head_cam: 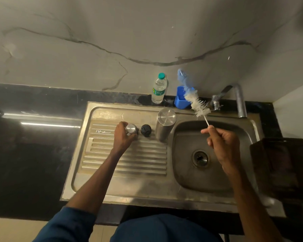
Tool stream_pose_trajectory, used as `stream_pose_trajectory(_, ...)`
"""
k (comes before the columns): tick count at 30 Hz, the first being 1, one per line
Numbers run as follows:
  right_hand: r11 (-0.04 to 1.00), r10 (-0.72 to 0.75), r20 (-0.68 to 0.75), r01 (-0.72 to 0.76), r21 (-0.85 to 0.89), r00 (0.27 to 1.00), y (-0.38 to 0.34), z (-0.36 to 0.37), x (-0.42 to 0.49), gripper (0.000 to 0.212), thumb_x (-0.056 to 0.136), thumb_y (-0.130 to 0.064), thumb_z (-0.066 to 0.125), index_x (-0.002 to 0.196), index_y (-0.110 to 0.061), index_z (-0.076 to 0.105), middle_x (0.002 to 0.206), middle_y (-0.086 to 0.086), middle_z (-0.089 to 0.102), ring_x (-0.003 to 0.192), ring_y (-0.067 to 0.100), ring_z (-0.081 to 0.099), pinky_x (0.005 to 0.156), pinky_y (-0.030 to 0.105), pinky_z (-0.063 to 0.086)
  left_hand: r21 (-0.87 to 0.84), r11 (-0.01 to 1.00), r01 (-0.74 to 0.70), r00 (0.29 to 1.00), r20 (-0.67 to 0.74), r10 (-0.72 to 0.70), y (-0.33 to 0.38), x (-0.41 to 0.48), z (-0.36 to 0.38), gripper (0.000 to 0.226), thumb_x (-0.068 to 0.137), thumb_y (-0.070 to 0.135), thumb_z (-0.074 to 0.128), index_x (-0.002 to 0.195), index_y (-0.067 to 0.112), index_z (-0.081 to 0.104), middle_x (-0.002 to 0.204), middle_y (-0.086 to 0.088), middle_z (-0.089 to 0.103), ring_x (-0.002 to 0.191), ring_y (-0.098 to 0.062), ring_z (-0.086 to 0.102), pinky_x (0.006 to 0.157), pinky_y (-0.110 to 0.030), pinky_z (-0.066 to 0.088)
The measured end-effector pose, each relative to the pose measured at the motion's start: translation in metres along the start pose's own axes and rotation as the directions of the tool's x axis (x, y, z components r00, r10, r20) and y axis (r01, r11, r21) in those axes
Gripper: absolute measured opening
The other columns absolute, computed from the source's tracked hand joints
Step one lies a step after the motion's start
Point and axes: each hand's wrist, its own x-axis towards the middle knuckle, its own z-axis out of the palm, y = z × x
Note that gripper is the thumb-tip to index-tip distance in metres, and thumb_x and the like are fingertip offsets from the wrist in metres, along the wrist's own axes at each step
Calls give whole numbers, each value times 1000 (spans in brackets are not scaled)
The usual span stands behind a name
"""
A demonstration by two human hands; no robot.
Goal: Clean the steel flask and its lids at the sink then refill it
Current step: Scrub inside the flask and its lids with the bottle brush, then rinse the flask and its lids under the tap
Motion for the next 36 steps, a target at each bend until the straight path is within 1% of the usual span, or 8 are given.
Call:
stream_pose_trajectory(6, 872, -161, -109, 90, -482, 981, -42, -24, 34, 24, 98, -30, 66, 96, -9, 79, 74, 3, 75, 61, 11, 66, 54, 18, 40, 56, 998, -42, 998, 58, 39, 5, 1, 0, 83, 70, 25, 94, 136, 5, 48, 128, -17, 58, 113, -33, 57, 88, -40, 52)
stream_pose_trajectory(9, 731, -190, -105, 69, -679, 976, -74, -38, 59, 19, 96, -26, 66, 92, -12, 78, 74, 6, 72, 55, 9, 57, 52, 16, 31, 108, 990, -88, 993, 83, 79, 7, -6, -3, 100, 70, 24, 95, 147, -3, 37, 144, -24, 46, 131, -37, 46, 104, -43, 47)
stream_pose_trajectory(12, 592, -180, -84, 40, -805, 980, -105, -45, 84, 12, 88, -19, 64, 88, -9, 69, 84, 13, 65, 80, 34, 67, 70, 29, 40, 185, 977, -106, 992, 82, 92, 7, -14, -10, 104, 71, 20, 95, 149, -5, 32, 149, -26, 40, 137, -40, 41, 111, -46, 44)
stream_pose_trajectory(14, 499, -150, -42, 39, -866, 988, -119, -46, 100, 12, 88, -17, 69, 92, -7, 63, 90, 14, 60, 90, 37, 62, 77, 35, 38, 244, 959, -145, 989, 61, 134, 7, -19, -13, 102, 70, 10, 94, 148, -8, 32, 147, -28, 41, 136, -44, 41, 113, -49, 43)
stream_pose_trajectory(19, 323, -111, 80, 112, -940, 991, -132, -35, 132, 25, 88, -21, 77, 92, -5, 60, 80, 9, 53, 82, 29, 56, 79, 38, 41, 301, 922, -245, 965, -16, 261, 26, -32, -25, 92, 67, -2, 87, 145, -4, 38, 145, -26, 44, 134, -44, 45, 112, -49, 46)
stream_pose_trajectory(27, 193, -97, 169, 185, -964, 981, -131, -2, 176, 28, 89, -13, 72, 115, -4, 67, 112, 15, 70, 107, 35, 67, 94, 45, 50, 211, 911, -353, 913, -136, 385, 80, -60, -45, 76, 79, -3, 78, 145, 0, 42, 147, -22, 47, 133, -37, 46, 112, -47, 45)
stream_pose_trajectory(32, 161, -83, 233, 244, -956, 969, -122, 21, 199, 32, 92, -11, 66, 123, -9, 66, 121, 13, 68, 113, 35, 66, 95, 46, 49, 102, 890, -444, 893, -39, 449, 108, -66, -44, 85, 78, -3, 78, 150, 9, 35, 154, -14, 38, 141, -30, 38, 117, -40, 39)
stream_pose_trajectory(36, 122, -76, 270, 278, -953, 960, -111, 30, 213, 33, 93, -7, 64, 126, -11, 62, 124, 12, 64, 116, 36, 63, 97, 49, 47, 100, 836, -540, 841, 111, 530, 122, -68, -36, 100, 77, 16, 86, 156, 14, 25, 162, -10, 25, 148, -31, 29, 122, -44, 35)
